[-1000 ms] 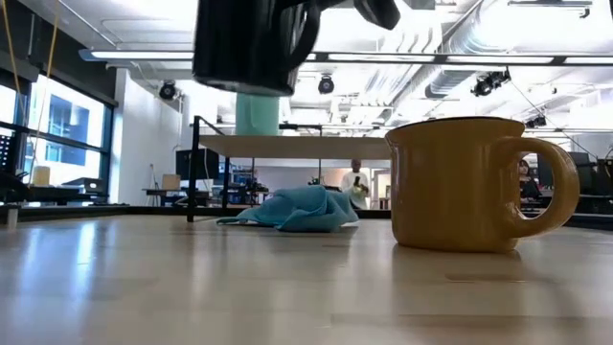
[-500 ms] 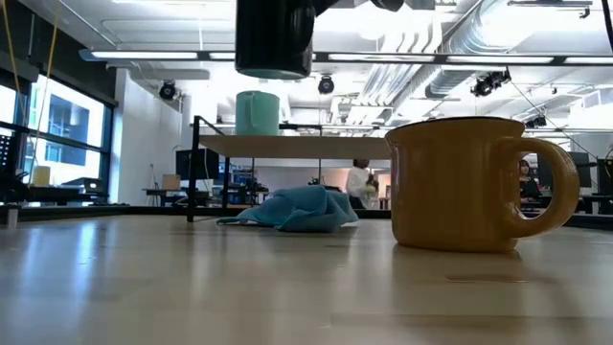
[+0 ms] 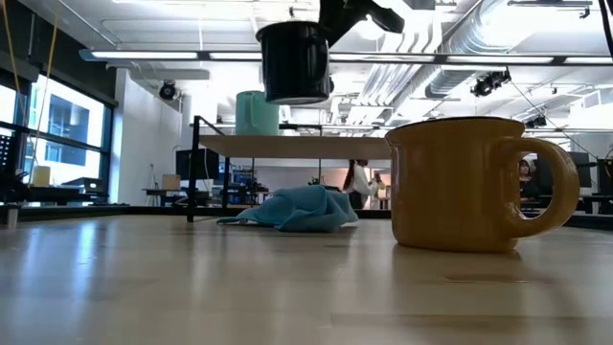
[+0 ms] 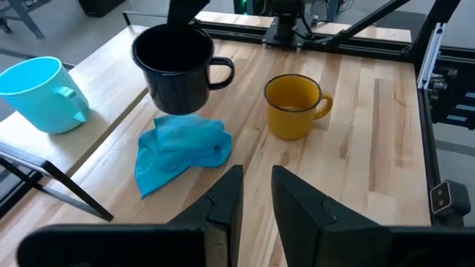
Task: Stack small to large cups/mugs on shelf
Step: Put the dark blue cup on the shelf
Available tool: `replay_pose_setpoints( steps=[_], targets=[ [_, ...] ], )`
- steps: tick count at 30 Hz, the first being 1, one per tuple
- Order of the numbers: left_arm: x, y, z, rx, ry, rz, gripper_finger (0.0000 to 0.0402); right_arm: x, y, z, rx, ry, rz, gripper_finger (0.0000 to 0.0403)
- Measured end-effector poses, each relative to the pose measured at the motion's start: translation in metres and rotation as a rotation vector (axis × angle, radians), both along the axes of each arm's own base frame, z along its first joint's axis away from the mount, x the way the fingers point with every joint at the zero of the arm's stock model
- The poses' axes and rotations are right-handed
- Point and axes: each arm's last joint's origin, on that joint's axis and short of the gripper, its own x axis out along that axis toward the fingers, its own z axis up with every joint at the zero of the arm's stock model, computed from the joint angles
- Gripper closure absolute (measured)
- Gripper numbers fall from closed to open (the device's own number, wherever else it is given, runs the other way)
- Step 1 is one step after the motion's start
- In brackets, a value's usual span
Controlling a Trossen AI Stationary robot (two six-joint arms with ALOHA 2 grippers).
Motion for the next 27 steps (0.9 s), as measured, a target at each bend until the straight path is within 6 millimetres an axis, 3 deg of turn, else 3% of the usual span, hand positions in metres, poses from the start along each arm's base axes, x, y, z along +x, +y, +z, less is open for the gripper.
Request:
replay_pose_setpoints(
  steps=[7,16,27],
  targets=[
    [-0.004,0.006,0.002,0.096,0.04,-0.032,0.0339,-0.007,-0.027,0.007,-0.001,-0.037,-0.116,0.0403],
    [-0.023,0.033,0.024,0.128,-0.006,-0.079,0.0339,-0.007,-0.068,0.014,0.023,-0.147,-0.241,0.0403],
    [-0.045,0.066,0.043,0.03,-0.148,-0.034,0.0339,-0.022,-0.101,0.008,0.048,-0.017,-0.237,0.0403]
  ],
)
